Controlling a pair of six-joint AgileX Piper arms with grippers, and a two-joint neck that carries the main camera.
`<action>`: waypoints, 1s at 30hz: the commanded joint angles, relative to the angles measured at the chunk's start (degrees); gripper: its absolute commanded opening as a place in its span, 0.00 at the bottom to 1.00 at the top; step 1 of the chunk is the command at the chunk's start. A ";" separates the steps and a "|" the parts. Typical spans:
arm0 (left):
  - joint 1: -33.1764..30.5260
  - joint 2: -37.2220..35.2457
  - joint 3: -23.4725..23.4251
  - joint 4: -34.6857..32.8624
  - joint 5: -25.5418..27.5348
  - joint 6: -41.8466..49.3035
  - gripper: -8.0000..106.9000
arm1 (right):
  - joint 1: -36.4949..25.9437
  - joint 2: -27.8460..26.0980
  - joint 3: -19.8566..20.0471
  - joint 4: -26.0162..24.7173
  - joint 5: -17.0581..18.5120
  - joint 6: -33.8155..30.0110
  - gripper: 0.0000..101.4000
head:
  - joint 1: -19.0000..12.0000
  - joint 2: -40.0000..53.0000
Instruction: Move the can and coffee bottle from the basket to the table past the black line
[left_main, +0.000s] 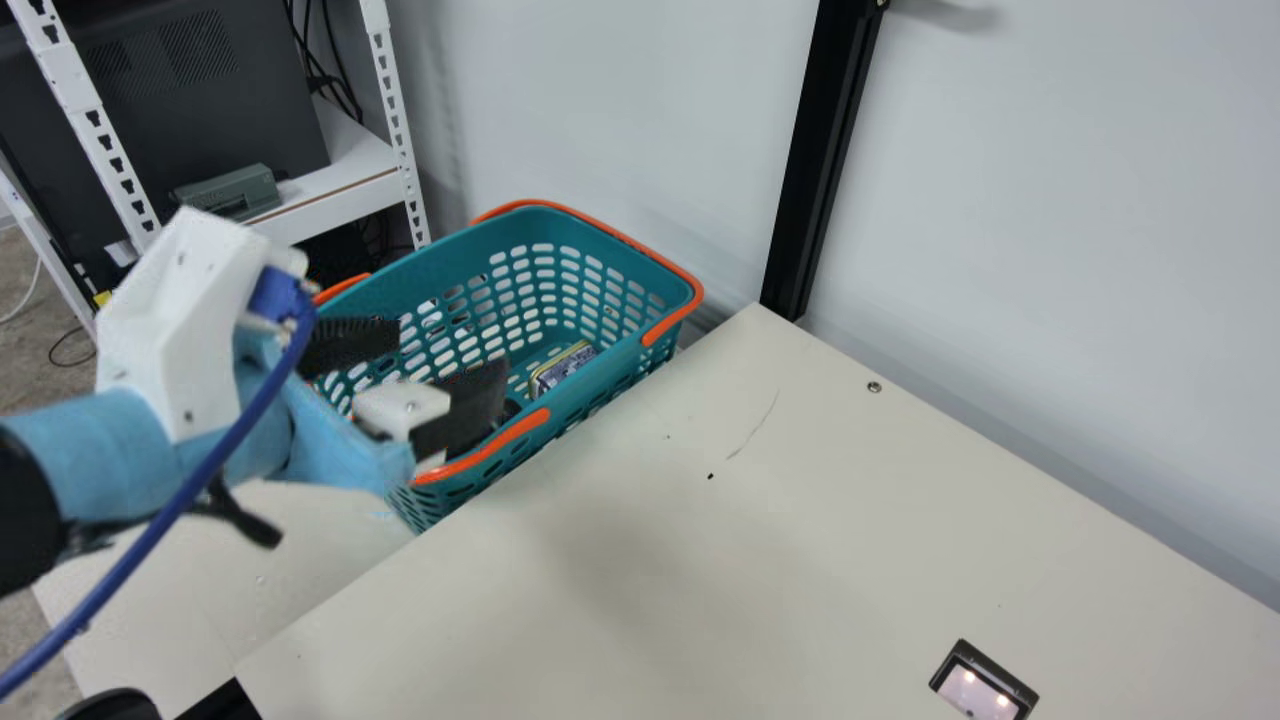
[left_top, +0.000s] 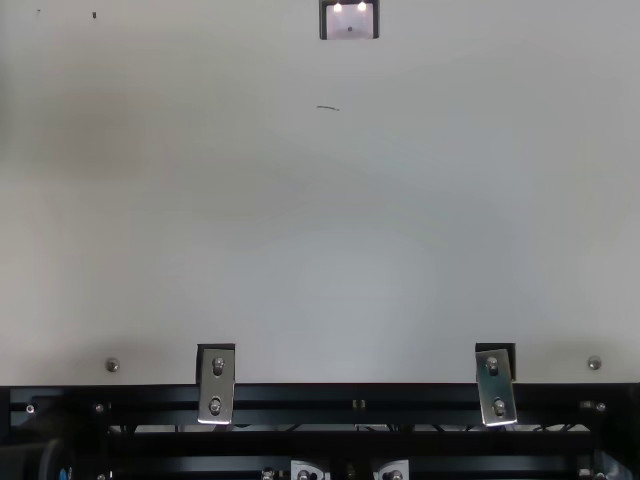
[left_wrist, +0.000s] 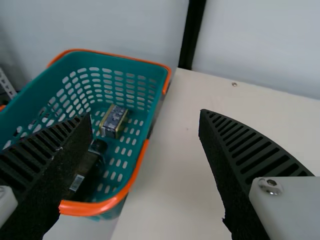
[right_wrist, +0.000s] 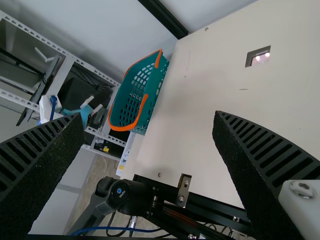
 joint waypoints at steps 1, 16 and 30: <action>1.73 5.27 -2.54 0.28 -1.29 -0.08 0.85 | 0.00 0.00 0.00 0.00 0.00 0.00 1.00 | -1.72 0.89; 13.61 31.45 -17.18 -7.32 -4.51 14.89 0.85 | 0.00 0.00 0.00 0.00 0.00 0.00 1.00 | -1.72 0.89; 24.49 57.18 -32.86 -17.48 -1.47 41.51 0.85 | 0.00 0.00 0.00 0.00 0.00 0.00 1.00 | -1.72 0.89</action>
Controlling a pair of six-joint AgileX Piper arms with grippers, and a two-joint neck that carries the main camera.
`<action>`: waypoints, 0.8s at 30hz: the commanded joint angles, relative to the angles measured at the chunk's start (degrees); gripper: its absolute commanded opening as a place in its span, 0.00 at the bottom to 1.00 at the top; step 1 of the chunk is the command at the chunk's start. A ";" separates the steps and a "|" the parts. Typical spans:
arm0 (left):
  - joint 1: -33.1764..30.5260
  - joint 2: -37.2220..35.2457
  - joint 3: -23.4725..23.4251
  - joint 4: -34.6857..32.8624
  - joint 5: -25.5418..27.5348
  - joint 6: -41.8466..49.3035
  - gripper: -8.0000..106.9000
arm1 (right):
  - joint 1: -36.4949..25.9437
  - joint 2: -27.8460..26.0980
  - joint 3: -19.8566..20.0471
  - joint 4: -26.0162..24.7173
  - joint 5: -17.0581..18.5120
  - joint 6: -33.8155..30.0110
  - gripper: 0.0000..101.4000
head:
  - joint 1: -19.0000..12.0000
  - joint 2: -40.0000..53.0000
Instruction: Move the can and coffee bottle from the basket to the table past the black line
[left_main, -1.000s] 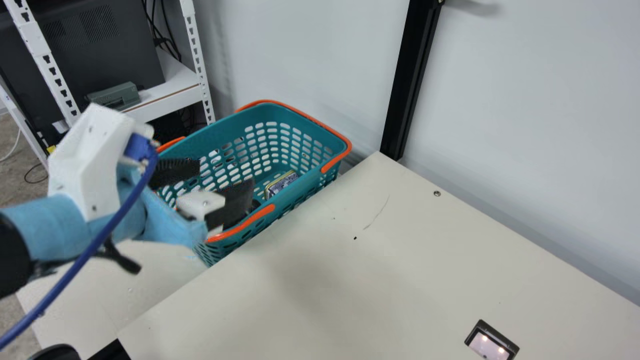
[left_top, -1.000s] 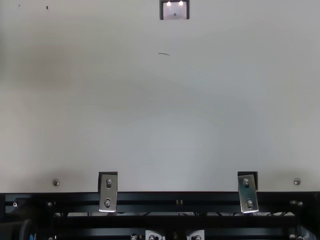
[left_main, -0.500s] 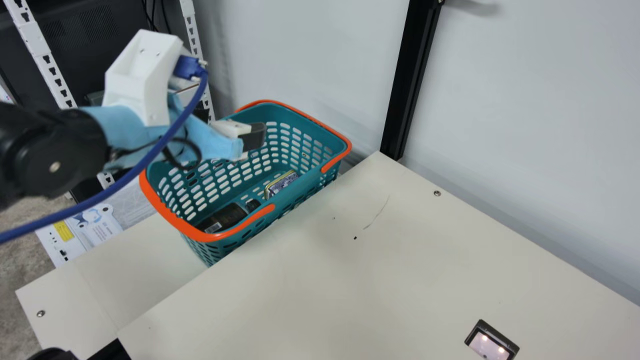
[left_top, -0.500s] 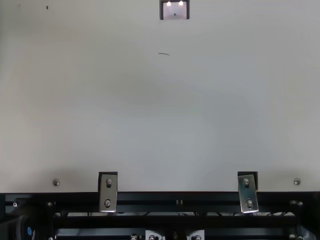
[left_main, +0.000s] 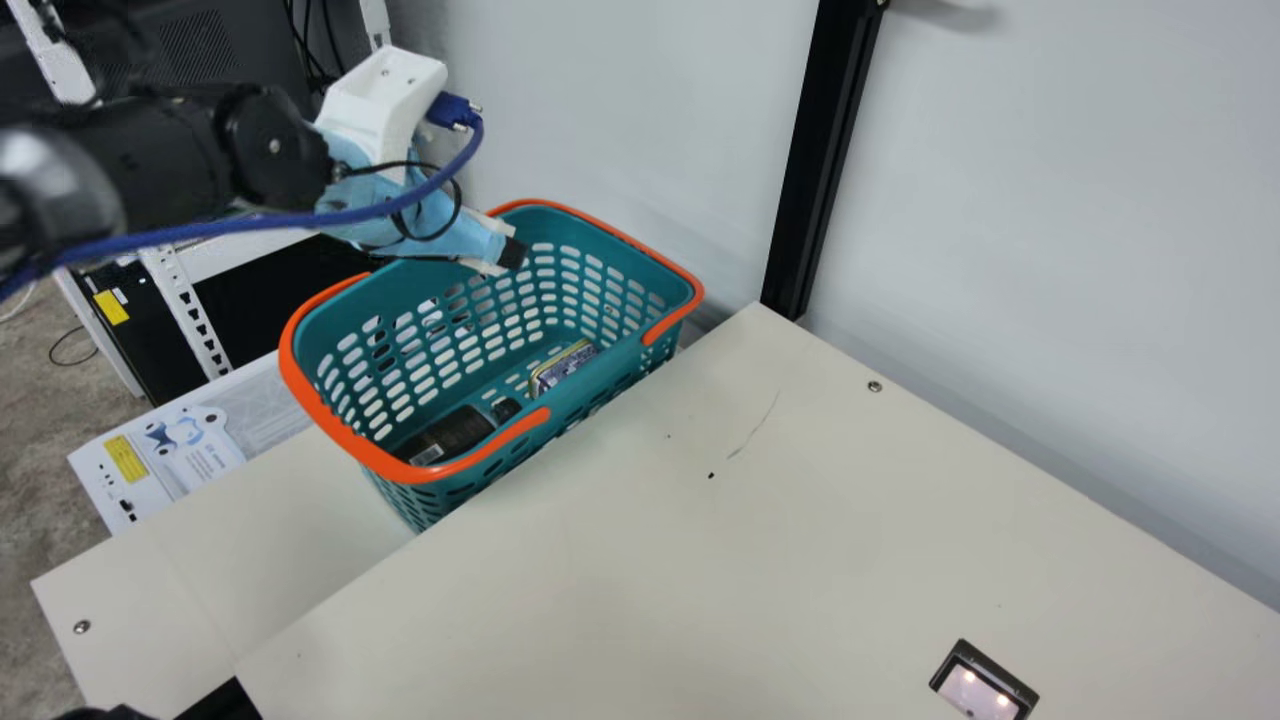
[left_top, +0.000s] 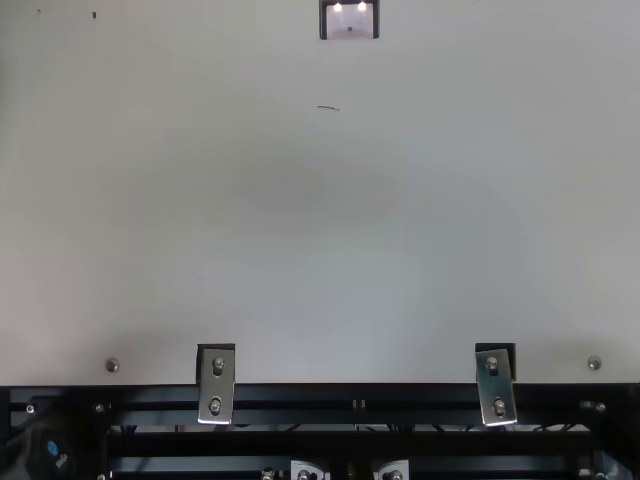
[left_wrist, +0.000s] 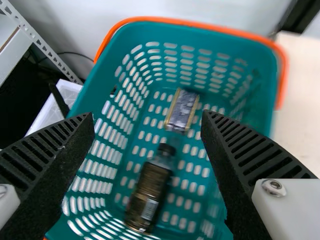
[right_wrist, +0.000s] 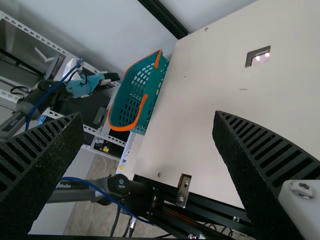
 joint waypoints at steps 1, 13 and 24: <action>1.18 6.52 -3.33 -1.36 0.74 7.46 0.85 | 0.00 0.00 0.00 0.00 0.00 0.00 1.00 | -1.72 0.89; 4.64 23.41 -14.95 -10.08 8.21 27.09 0.85 | 0.00 0.00 0.00 0.00 0.00 0.00 1.00 | -1.72 0.89; 4.35 36.22 -23.45 -14.22 11.72 32.89 0.85 | 0.00 0.00 0.00 0.00 0.00 0.00 1.00 | -1.72 0.89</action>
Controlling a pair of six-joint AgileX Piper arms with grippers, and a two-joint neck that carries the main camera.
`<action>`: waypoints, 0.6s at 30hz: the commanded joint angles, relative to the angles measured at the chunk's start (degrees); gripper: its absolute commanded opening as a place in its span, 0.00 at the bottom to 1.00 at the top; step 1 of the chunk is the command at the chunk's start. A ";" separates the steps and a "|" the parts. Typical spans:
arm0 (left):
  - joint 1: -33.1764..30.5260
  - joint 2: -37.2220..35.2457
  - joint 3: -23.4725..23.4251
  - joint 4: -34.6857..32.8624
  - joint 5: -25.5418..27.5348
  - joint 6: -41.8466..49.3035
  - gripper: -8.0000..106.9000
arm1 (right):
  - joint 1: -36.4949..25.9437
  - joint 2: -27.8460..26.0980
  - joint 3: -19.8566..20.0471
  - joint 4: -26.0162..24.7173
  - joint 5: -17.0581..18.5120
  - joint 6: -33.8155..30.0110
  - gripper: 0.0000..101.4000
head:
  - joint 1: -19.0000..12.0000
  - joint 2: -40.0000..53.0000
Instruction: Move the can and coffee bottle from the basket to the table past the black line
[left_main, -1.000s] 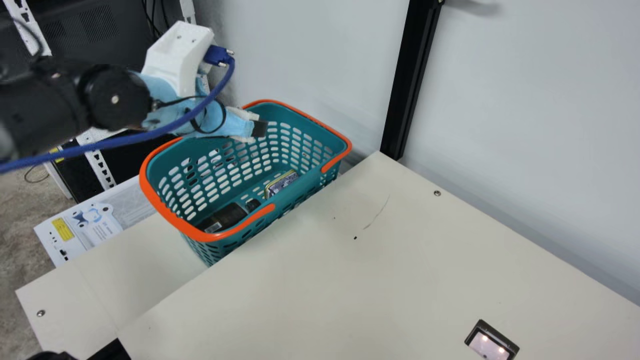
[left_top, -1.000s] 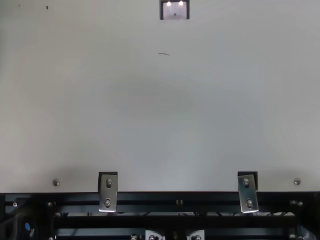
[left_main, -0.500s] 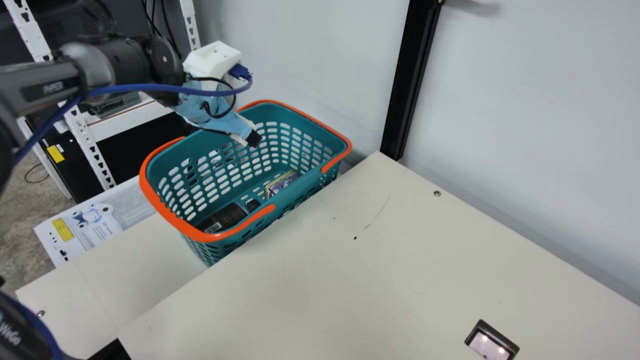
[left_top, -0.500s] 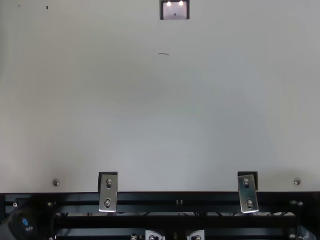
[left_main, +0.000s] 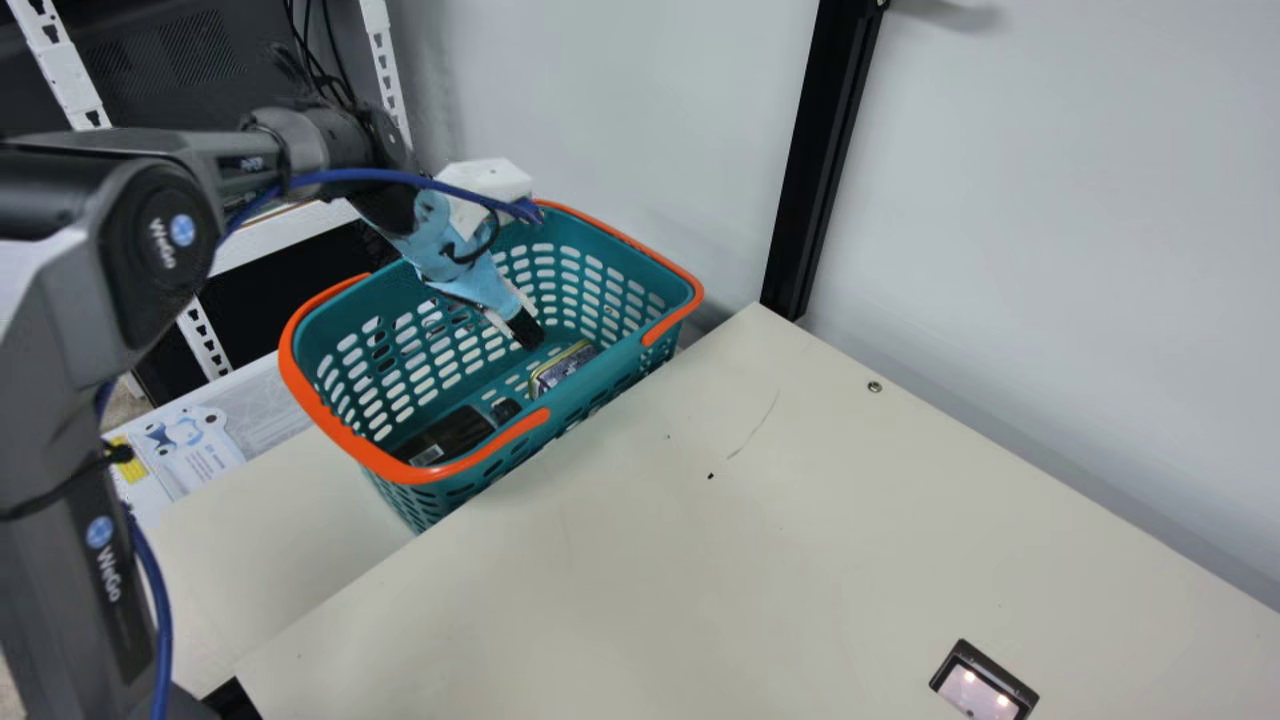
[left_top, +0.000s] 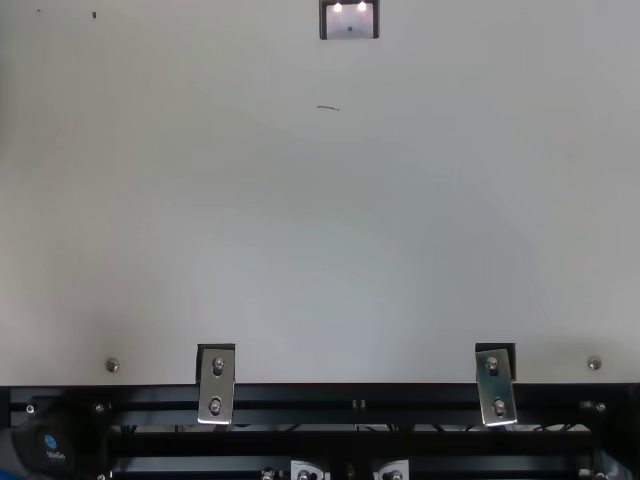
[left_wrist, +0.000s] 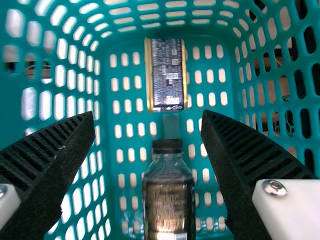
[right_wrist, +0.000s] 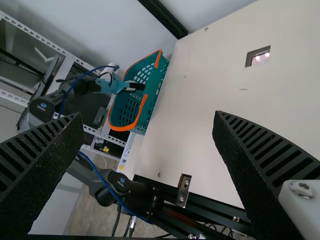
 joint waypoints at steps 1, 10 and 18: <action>-0.33 3.07 -1.71 -0.25 0.16 -0.20 0.85 | 0.00 0.00 0.00 0.00 0.00 0.00 1.00 | -1.72 0.89; -2.58 11.40 -7.44 -0.65 -1.38 -3.33 0.85 | 0.00 0.00 0.00 0.00 0.00 0.00 1.00 | -1.72 0.89; -5.43 16.68 -11.15 0.54 -3.42 -7.69 0.85 | 0.00 0.00 0.00 0.00 0.00 0.00 1.00 | -1.72 0.89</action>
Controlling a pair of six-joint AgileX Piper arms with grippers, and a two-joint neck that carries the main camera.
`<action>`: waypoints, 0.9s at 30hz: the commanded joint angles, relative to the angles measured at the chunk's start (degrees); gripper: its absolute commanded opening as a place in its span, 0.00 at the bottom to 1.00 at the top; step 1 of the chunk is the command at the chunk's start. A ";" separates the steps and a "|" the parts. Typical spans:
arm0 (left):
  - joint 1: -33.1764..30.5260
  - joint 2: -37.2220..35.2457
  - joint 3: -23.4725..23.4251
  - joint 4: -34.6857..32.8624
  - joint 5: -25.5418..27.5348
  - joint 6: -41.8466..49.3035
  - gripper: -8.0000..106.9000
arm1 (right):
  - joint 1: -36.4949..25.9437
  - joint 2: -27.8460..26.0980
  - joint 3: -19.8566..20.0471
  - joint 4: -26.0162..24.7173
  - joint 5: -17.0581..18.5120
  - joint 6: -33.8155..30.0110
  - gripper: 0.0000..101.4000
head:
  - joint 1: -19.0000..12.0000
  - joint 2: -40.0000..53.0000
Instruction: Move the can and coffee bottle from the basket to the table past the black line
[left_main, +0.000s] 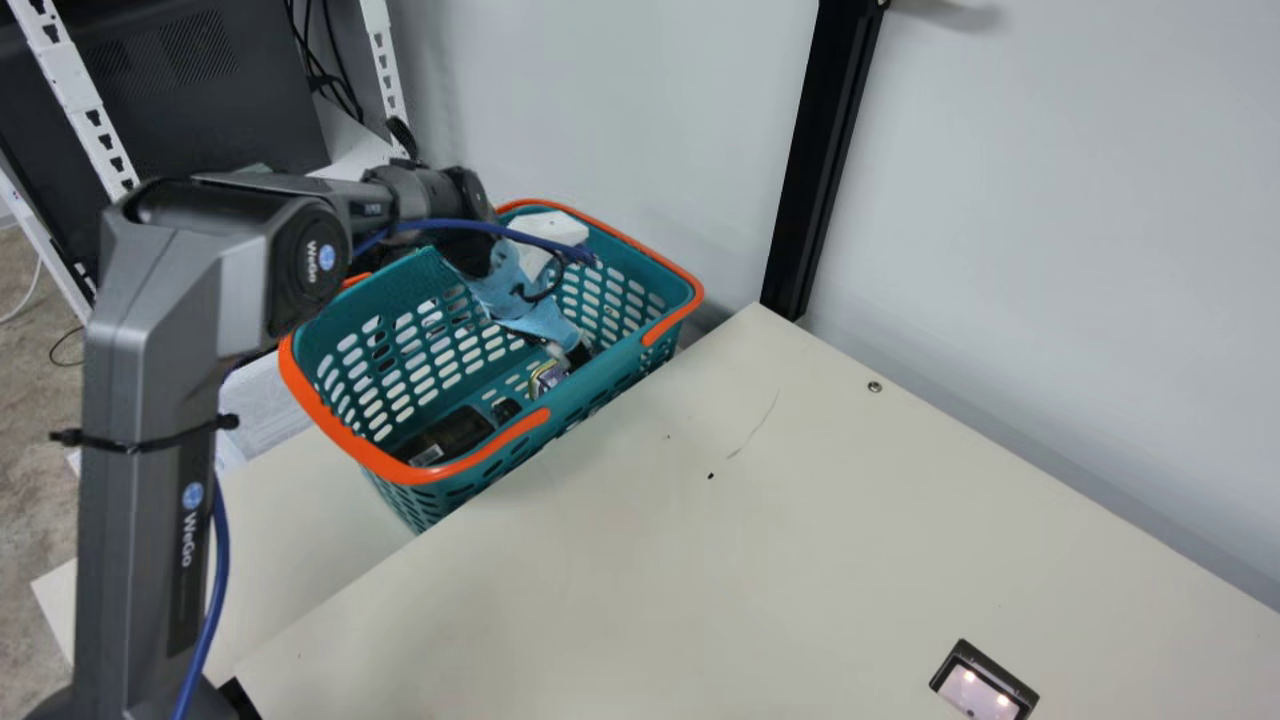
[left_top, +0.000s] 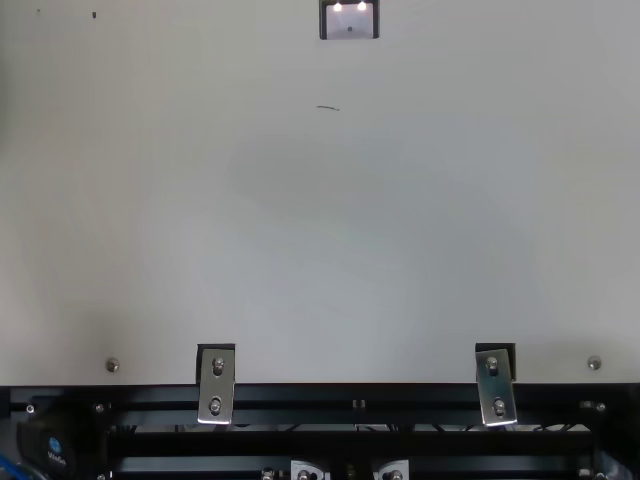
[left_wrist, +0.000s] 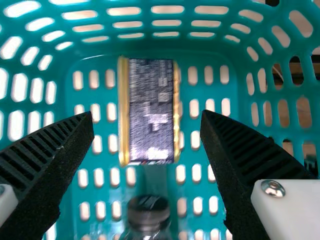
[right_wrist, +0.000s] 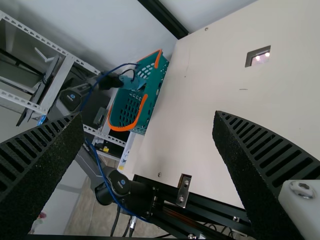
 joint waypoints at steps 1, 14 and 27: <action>-0.70 1.22 -0.77 0.82 -0.54 -1.46 0.85 | 0.00 0.00 0.00 0.00 0.00 0.00 1.00 | -1.72 0.89; -3.62 8.67 -6.49 8.05 -2.09 -10.72 0.85 | 0.00 0.00 0.00 0.00 0.00 0.00 1.00 | -1.72 0.89; -3.96 10.91 -10.56 9.15 -1.51 -12.50 0.16 | 0.00 0.00 0.00 0.00 0.00 0.00 1.00 | -1.72 0.89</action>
